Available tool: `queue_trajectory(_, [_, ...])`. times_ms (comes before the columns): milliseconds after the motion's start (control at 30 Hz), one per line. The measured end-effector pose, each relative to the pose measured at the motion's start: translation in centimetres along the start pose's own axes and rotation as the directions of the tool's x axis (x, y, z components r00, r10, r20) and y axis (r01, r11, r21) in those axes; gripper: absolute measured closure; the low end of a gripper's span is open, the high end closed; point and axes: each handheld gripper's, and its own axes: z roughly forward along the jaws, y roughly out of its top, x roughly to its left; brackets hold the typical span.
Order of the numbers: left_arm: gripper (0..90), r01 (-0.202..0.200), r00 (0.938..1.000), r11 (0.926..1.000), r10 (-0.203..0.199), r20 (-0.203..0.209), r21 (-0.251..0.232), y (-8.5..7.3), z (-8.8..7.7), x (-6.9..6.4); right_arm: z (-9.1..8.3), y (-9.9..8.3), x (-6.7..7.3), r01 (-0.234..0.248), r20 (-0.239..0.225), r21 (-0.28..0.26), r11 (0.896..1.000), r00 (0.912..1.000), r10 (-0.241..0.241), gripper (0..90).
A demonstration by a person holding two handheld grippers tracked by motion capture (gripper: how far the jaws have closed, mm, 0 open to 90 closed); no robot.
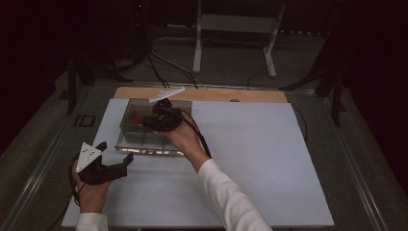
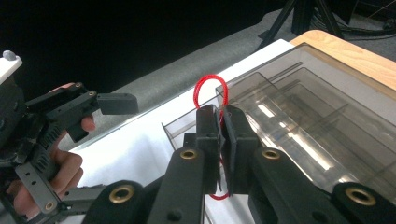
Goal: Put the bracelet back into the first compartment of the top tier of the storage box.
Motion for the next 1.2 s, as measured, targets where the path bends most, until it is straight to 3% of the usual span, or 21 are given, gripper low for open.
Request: queue_trajectory(1200, [1.0,-0.005,0.9999,1.0000,0.005,0.017,-0.004,0.1,-0.3,0.0,4.2,-0.8,0.7,-0.004,0.038,0.052,0.999,0.9993,0.002,86.7])
